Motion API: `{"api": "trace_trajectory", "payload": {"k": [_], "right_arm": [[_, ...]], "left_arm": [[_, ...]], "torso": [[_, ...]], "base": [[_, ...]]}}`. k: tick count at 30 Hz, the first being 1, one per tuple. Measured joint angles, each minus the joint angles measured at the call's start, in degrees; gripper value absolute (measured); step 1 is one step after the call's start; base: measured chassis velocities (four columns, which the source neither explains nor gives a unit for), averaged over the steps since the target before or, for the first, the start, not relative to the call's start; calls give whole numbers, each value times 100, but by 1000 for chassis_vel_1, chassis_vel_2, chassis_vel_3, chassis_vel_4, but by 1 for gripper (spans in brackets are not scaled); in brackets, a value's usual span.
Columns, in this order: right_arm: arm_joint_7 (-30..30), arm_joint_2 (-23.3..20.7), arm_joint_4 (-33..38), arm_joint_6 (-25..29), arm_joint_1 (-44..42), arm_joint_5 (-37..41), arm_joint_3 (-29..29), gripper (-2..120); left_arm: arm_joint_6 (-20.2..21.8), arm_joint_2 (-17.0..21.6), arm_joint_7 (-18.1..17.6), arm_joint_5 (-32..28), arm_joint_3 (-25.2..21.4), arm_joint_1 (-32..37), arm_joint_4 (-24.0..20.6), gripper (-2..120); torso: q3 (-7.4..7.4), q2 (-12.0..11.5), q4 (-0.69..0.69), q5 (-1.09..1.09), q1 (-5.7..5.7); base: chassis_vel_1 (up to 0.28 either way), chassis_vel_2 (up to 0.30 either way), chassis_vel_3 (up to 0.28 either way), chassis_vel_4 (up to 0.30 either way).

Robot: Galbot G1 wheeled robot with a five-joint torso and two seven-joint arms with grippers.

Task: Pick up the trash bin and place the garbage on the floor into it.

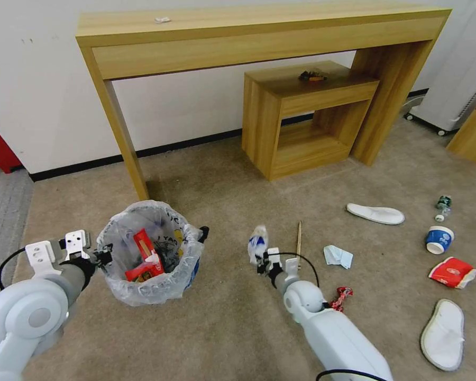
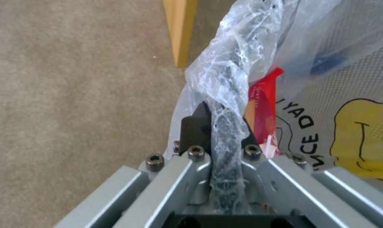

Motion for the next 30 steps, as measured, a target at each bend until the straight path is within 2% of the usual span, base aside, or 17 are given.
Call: {"api": "trace_trajectory", "payload": {"k": [1, 4, 6, 8, 9, 15, 17, 20, 30], "right_arm": [[0, 0, 0, 0, 0, 0, 0, 0], [-317, -224, 431, 482, -86, 1, 157, 0], [-356, -245, 463, 535, -89, -2, 172, 0], [-746, -458, 724, 1089, -83, 31, 296, 0], [-746, -458, 724, 1089, -83, 31, 296, 0], [-1533, -828, 1027, 1860, 57, 278, 397, 0], [-1647, -863, 1074, 1938, 83, 330, 397, 0], [-2163, -983, 1287, 2164, 203, 579, 376, 0], [-3130, -1192, 1769, 2410, 352, 925, 202, 0]], "left_arm": [[0, 0, 0, 0, 0, 0, 0, 0], [19, 6, -5, -12, 142, -10, -44, 0], [21, 7, -5, -12, 155, -12, -46, 0], [26, 47, 29, -42, 290, -30, -53, 0], [26, 47, 29, -42, 290, -30, -53, 0], [26, 243, 155, -128, 609, -119, -35, 0], [28, 277, 161, -150, 664, -142, -28, 0], [36, 371, 187, -215, 943, -317, 16, 0], [58, 382, 273, -435, 1429, -753, 123, 0]], "torso": [[0, 0, 0, 0, 0], [0, 0, 0, 1, 0], [0, 0, 0, 0, 0], [0, 0, 0, 1, 0], [0, 0, 0, 1, 0], [0, 0, 0, 1, 0], [0, 0, 0, 1, 0], [0, 0, 0, 1, 0], [0, 0, 0, 0, 0]], "base": [[0, 0, 0, 0], [0, 0, 0, 0], [0, 0, 0, 0], [0, 0, 0, 0], [0, 0, 0, 0], [0, 0, 0, 0], [0, 0, 0, 0], [0, 0, 0, 0], [0, 0, 0, 0]]}}
